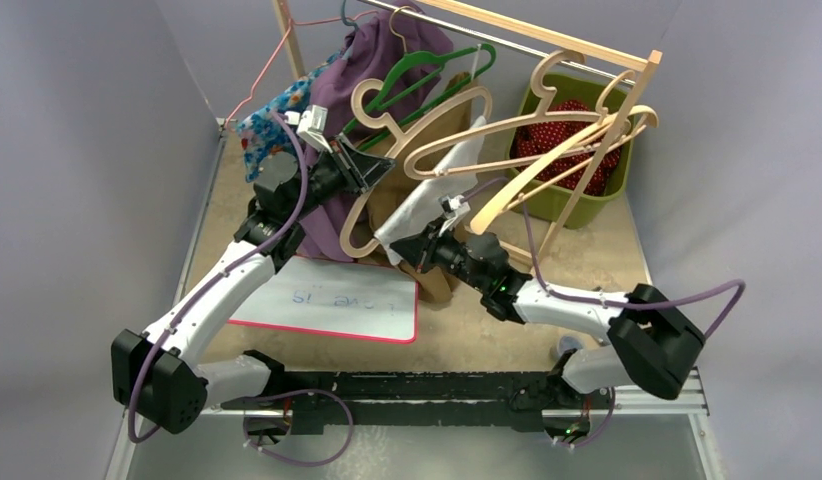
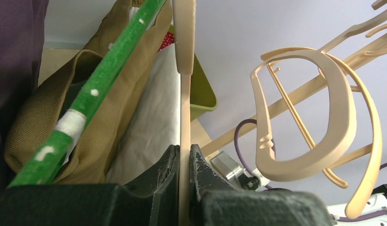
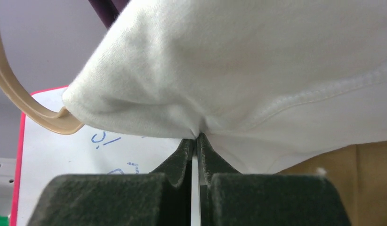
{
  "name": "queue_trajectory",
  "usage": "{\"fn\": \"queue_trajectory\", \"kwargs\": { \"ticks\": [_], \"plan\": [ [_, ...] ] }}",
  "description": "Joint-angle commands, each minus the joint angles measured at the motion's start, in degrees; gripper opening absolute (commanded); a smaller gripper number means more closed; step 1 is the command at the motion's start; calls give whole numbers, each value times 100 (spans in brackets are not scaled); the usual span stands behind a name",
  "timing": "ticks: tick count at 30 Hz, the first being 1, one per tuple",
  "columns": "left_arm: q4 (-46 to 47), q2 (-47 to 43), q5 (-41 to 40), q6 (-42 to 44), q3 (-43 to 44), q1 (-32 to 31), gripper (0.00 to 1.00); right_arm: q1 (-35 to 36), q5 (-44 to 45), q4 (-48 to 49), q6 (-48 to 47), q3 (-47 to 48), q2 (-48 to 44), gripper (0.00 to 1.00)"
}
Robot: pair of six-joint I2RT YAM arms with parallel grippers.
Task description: Remove the skirt from the hanger
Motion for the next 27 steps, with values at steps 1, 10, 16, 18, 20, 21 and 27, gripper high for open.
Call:
{"fn": "queue_trajectory", "kwargs": {
  "ticks": [1, 10, 16, 18, 20, 21, 27],
  "plan": [
    [307, -4, 219, 123, 254, -1, 0, -2, 384, -510, -76, 42, -556, 0],
    [26, -57, -155, -206, 277, -2, 0, -258, 677, -1310, -153, -403, -1680, 0],
    [474, 17, -42, -907, 263, 2, 0, -776, 29, -1363, -149, -718, -2195, 0],
    [442, 25, -51, -961, 291, 3, 0, -1000, -175, -1453, -74, -748, -2216, 0],
    [172, 22, -148, -841, 370, -3, 0, -1135, -269, -1510, -31, -791, -2273, 0],
    [7, 32, -203, -768, 438, 2, 0, -1177, -303, -1517, -26, -817, -2316, 0],
    [-602, 174, -321, -543, 736, 2, 0, -1242, -172, -2058, -97, -882, -2793, 0]
  ]
}}
